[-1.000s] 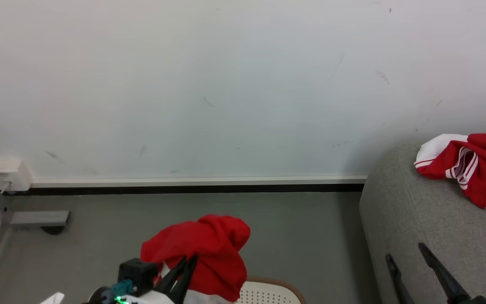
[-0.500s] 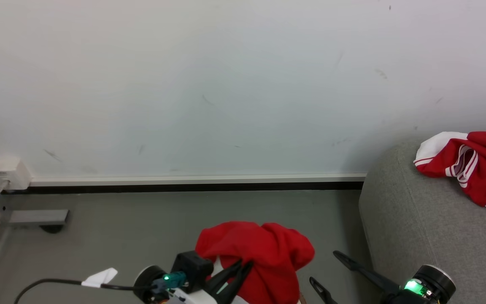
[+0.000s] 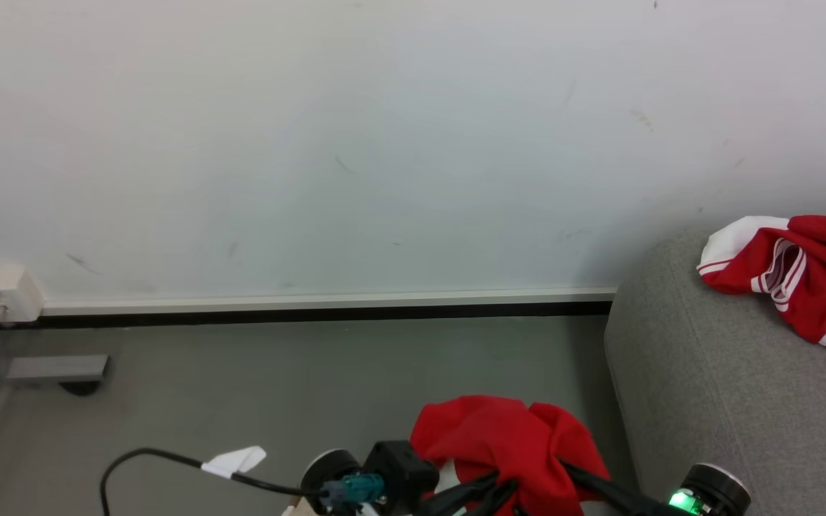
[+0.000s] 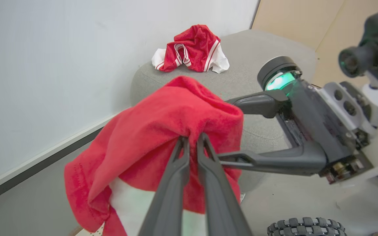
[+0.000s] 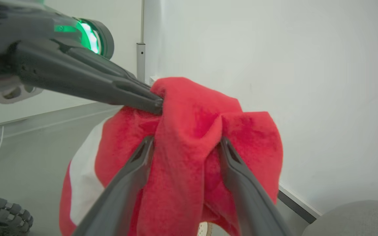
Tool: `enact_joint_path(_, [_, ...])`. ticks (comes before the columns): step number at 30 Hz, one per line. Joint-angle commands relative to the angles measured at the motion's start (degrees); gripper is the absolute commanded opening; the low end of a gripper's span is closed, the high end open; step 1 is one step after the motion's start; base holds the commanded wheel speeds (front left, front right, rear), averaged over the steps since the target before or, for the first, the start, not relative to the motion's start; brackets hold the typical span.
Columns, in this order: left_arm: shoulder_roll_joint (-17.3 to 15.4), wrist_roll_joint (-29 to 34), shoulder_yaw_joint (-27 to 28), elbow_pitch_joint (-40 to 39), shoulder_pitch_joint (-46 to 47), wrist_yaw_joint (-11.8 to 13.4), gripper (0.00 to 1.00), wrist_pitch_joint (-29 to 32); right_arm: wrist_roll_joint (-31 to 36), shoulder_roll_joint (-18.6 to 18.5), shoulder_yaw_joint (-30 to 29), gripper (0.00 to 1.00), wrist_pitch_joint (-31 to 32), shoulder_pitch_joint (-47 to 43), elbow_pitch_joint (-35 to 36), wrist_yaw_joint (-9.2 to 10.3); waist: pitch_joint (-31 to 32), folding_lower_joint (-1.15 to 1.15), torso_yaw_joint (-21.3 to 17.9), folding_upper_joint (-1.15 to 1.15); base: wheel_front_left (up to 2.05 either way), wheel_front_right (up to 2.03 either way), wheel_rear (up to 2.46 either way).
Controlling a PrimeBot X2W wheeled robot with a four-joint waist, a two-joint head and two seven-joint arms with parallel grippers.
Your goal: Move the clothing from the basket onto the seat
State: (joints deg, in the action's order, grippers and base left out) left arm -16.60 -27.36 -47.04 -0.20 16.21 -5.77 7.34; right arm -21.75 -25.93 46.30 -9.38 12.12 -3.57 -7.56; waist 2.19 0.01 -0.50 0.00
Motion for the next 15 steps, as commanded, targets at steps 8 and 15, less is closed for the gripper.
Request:
enact_joint_path(8, [0.3,-6.6,-2.9,-2.0,1.0,-1.4,0.00,0.5,-4.1,-0.4,3.3,0.20,-0.3,1.9,-1.0,0.15,0.4,-0.01,-0.4,0.00,0.00,0.00,0.00])
enact_joint_path(15, [-0.3,-7.8,-3.3,-0.9,0.6,-1.4,0.00,-1.3,-7.1,-1.5,2.6,0.00,-1.7,2.1,-1.5,0.16,0.9,-0.01,-0.7,0.00,0.00,0.00,0.00])
